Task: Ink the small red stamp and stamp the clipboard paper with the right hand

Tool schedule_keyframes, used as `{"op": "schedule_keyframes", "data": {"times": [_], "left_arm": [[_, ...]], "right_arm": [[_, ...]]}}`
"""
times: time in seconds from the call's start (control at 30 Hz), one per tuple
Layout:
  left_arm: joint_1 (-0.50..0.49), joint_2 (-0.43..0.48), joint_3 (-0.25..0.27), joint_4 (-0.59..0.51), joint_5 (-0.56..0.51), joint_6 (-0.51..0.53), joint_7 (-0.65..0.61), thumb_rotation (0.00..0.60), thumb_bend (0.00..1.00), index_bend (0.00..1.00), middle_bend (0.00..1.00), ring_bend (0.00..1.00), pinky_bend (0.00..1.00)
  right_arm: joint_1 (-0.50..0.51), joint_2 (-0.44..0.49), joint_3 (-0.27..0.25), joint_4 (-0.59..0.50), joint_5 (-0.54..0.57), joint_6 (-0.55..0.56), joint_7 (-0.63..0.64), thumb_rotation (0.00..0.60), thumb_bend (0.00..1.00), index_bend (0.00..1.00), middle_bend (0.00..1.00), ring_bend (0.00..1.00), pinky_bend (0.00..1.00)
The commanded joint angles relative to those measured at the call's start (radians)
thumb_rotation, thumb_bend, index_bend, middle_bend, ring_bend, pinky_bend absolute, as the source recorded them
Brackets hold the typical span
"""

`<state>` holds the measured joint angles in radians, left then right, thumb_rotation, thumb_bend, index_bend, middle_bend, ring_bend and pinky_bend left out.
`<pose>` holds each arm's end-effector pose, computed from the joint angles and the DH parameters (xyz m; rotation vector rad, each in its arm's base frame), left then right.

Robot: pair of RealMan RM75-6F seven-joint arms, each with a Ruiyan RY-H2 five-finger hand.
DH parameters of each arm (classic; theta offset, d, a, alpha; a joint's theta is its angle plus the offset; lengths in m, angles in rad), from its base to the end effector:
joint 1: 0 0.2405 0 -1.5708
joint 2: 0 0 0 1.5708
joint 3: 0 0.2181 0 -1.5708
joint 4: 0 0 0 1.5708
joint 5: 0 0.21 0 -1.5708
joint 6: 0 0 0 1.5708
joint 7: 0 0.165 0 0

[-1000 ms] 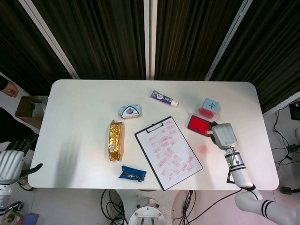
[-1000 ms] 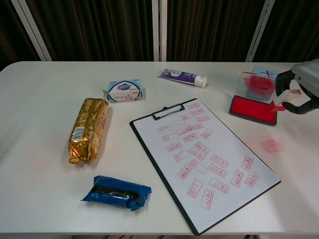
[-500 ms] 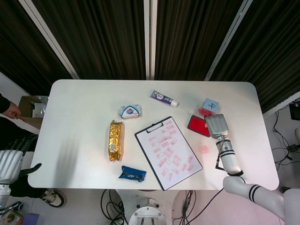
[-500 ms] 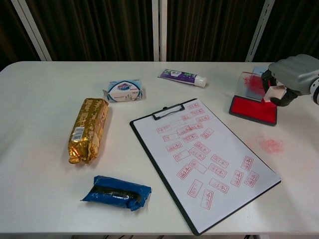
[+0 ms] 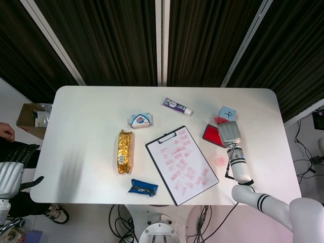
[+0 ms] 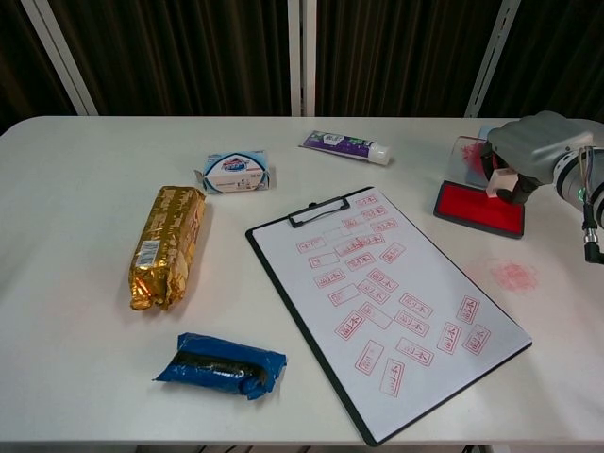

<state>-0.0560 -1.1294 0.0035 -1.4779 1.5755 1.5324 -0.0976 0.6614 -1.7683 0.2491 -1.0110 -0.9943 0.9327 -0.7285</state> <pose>-0.2973 0.1810 0.1466 -1.4398 -0.8775 -0.8976 -0.2137 -0.3724 -0.0314 1.6939 -0.6788 0.4324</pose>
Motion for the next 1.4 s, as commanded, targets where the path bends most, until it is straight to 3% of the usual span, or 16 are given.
{"op": "schedule_keyframes", "data": {"times": [0.03,1.4], "left_arm": [[0.000,-0.001,0.000,0.002,-0.002,-0.001,-0.002,0.600,0.00,0.16,0.17,0.16,0.25],[0.005,0.002,-0.002,0.001,-0.004,0.006,0.002,0.600,0.00,0.16,0.17,0.16,0.25]], "right_arm": [[0.005,-0.006,-0.004,0.011,0.008,-0.009,0.007,0.600,0.43,0.88,0.76,0.77,1.00],[0.021,-0.069,-0.044,0.145,-0.019,-0.025,0.102,0.600,0.45,0.93,0.80,0.78,1.00]]}}
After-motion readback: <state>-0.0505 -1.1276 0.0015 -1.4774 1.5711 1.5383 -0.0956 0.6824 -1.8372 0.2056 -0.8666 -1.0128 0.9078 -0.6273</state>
